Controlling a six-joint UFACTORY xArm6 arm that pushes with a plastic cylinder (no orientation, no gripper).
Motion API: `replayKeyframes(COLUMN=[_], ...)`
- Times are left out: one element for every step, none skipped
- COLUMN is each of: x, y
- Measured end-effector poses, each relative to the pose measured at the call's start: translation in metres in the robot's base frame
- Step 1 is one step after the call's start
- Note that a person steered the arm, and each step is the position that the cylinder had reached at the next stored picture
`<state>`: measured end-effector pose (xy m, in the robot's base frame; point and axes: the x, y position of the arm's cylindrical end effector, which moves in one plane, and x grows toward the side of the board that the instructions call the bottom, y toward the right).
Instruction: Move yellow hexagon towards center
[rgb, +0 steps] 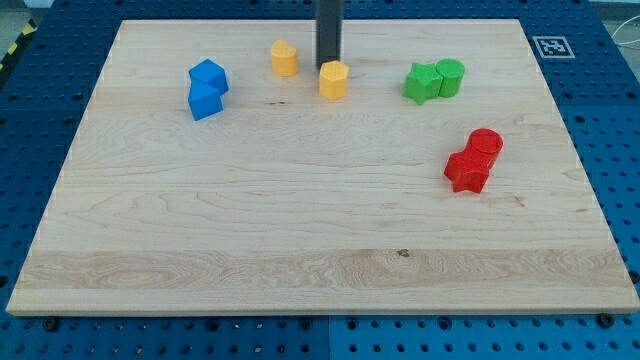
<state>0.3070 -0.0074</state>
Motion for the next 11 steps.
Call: replayKeyframes(x=[0.022,0.028,0.023,0.027,0.029,0.032,0.062,0.083,0.098,0.081,0.075], y=[-0.011,-0.003,0.022,0.037,0.057,0.093,0.094,0.093,0.084,0.061,0.040])
